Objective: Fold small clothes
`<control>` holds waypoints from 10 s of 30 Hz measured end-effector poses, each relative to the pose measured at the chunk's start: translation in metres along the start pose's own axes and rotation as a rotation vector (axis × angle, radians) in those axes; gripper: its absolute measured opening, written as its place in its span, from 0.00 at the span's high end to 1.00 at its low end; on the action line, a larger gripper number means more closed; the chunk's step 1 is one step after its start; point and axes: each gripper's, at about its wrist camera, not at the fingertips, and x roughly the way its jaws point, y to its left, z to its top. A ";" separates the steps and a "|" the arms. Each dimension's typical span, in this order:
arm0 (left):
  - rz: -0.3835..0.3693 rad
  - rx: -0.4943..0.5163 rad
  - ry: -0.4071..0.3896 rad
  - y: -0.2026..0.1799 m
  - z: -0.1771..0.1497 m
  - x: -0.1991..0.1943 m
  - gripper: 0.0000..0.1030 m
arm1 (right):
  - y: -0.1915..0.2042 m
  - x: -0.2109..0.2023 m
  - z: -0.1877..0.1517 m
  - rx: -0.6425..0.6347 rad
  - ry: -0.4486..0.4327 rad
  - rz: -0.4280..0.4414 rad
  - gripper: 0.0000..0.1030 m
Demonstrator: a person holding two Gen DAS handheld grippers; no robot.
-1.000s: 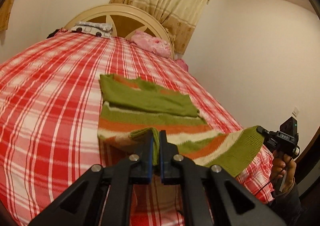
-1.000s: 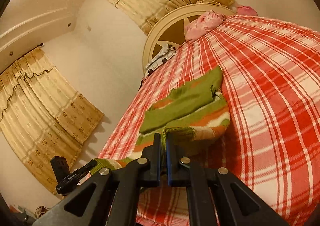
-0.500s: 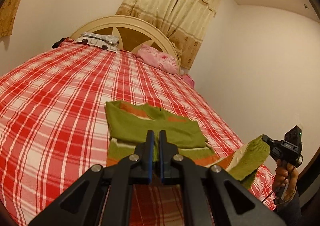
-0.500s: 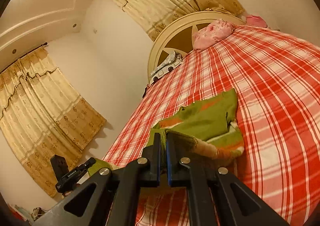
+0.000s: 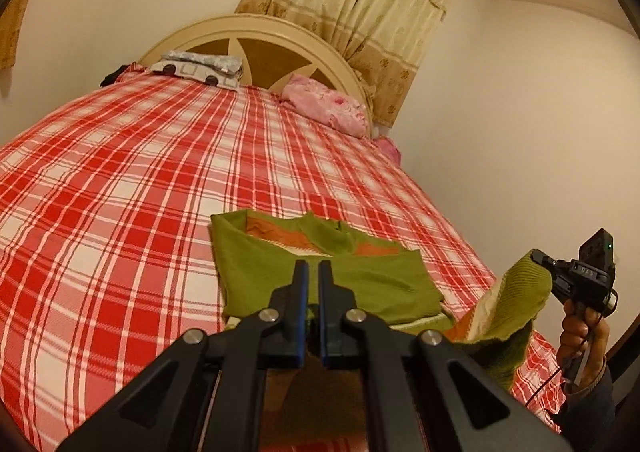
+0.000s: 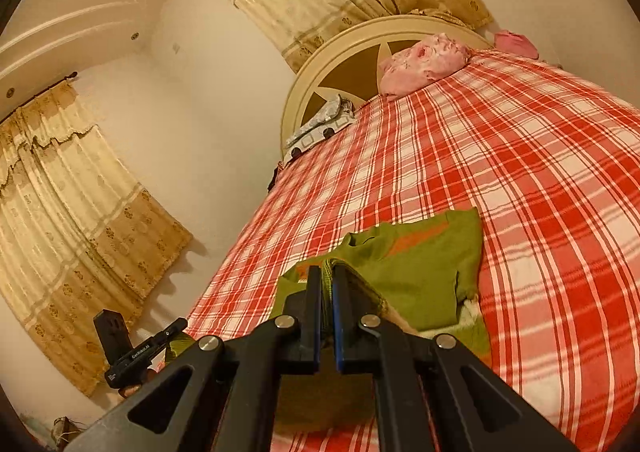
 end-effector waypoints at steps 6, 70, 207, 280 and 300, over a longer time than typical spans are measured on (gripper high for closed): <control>0.015 -0.014 0.021 0.015 0.017 0.032 0.96 | -0.011 0.037 0.021 -0.002 0.031 -0.023 0.96; 0.142 0.084 0.176 0.071 0.047 0.189 0.95 | -0.101 0.223 0.057 -0.252 0.197 -0.455 0.97; -0.234 -0.238 0.344 0.130 0.030 0.196 0.87 | 0.166 0.262 -0.206 -0.808 0.406 -0.098 0.90; -0.332 0.266 0.441 -0.222 0.015 0.311 0.90 | -0.116 0.074 -0.095 -0.053 0.165 -0.282 0.93; -0.071 0.372 0.274 -0.104 -0.049 0.177 0.25 | -0.107 0.162 0.004 -0.066 0.227 -0.200 0.54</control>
